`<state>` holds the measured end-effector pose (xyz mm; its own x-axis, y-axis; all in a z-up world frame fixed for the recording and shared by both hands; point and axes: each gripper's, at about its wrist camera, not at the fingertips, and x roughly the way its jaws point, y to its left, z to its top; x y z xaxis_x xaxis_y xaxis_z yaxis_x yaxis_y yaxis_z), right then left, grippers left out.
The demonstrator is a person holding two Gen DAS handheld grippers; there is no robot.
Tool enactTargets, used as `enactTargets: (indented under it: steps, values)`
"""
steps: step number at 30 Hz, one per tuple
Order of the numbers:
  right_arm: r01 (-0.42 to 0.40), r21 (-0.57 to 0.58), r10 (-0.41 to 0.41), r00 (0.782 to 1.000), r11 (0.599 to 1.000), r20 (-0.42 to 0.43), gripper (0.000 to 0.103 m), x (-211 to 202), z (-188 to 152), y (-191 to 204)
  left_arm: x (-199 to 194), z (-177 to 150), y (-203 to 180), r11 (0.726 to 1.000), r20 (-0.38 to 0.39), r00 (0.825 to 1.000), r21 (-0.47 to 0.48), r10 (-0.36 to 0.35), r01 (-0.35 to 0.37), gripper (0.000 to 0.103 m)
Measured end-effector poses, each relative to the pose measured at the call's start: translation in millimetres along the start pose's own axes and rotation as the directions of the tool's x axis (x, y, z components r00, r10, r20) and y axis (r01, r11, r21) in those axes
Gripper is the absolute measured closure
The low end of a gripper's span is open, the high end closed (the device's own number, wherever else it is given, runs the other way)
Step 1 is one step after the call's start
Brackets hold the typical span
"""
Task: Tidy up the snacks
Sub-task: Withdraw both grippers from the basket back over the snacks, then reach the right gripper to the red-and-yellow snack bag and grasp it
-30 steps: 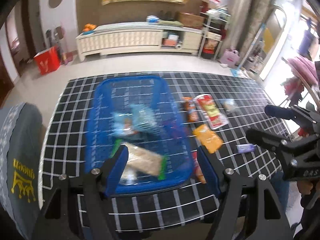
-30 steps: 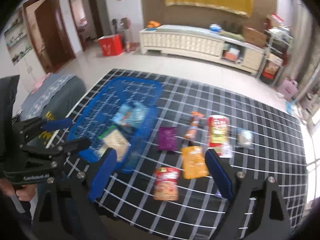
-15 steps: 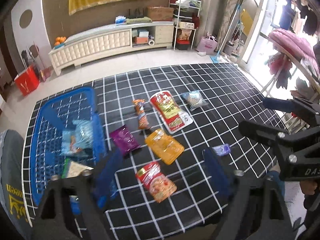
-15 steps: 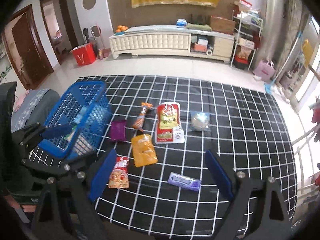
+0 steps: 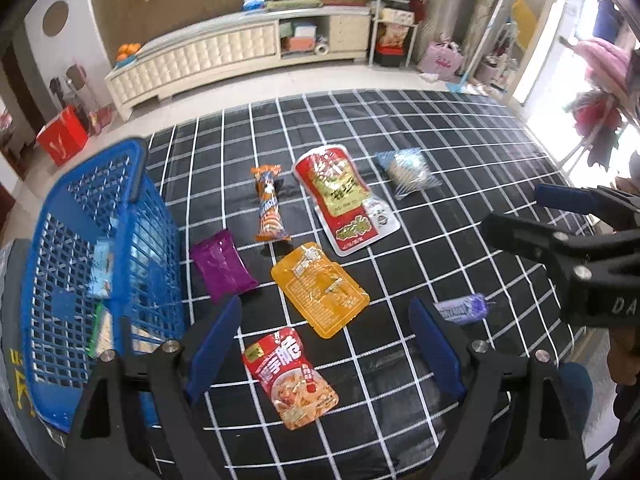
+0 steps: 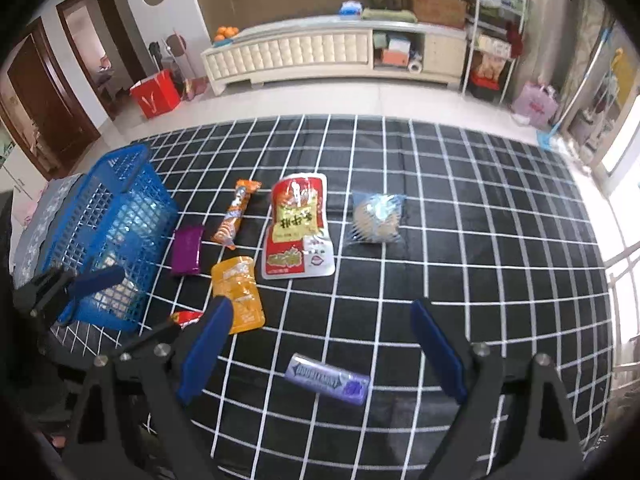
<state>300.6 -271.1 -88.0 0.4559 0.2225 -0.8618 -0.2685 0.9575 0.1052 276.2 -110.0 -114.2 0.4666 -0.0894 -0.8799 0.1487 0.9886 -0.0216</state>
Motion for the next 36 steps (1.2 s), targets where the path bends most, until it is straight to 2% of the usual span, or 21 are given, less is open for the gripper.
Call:
enactTargets:
  steps: [3,6,11,15,18,23,27,32,36]
  values:
    - [0.011,0.006,-0.011,0.999,1.0,-0.038,0.011,23.8,10.4,-6.6,17.5,1.3,-4.7,0.998,-0.021,0.998,-0.012,0.067,-0.067,0.019]
    - [-0.03,0.013,0.031,0.996,0.999,-0.08,0.011,48.7,20.8,-11.1,35.6,2.4,-3.0,0.999,-0.056,0.998,-0.04,0.034,-0.036,0.019]
    - [-0.092,0.036,0.095,0.987,0.995,-0.127,0.011,83.0,38.9,-14.1,60.0,7.4,10.7,0.991,-0.11,0.993,-0.126,0.031,-0.045,0.019]
    - [-0.124,0.025,0.126,0.98,0.992,-0.156,0.011,106.1,51.4,-10.0,73.1,7.9,21.2,0.988,-0.14,0.99,-0.154,0.002,-0.024,0.019]
    - [-0.169,0.042,0.174,0.967,0.985,-0.186,0.011,123.9,59.4,-4.4,81.7,7.5,27.6,0.985,-0.15,0.989,-0.166,0.01,-0.036,0.019]
    - [-0.117,0.004,0.115,0.968,0.993,-0.224,0.011,153.1,67.2,6.6,98.0,10.1,29.7,0.984,-0.183,0.983,-0.172,0.007,-0.039,0.019]
    - [-0.102,0.001,0.099,0.962,0.995,-0.254,0.009,173.3,68.1,10.8,104.0,7.7,30.4,0.986,-0.191,0.982,-0.163,0.013,-0.045,0.019]
    - [-0.055,-0.033,0.046,0.971,0.998,-0.233,0.007,178.0,72.0,22.2,116.4,4.3,37.4,0.983,-0.212,0.977,-0.178,0.0,-0.039,0.019]
    - [0.002,-0.12,-0.027,0.979,0.993,-0.203,0.007,177.9,61.3,34.6,120.3,3.5,44.9,0.98,-0.193,0.981,-0.196,0.006,-0.045,0.019]
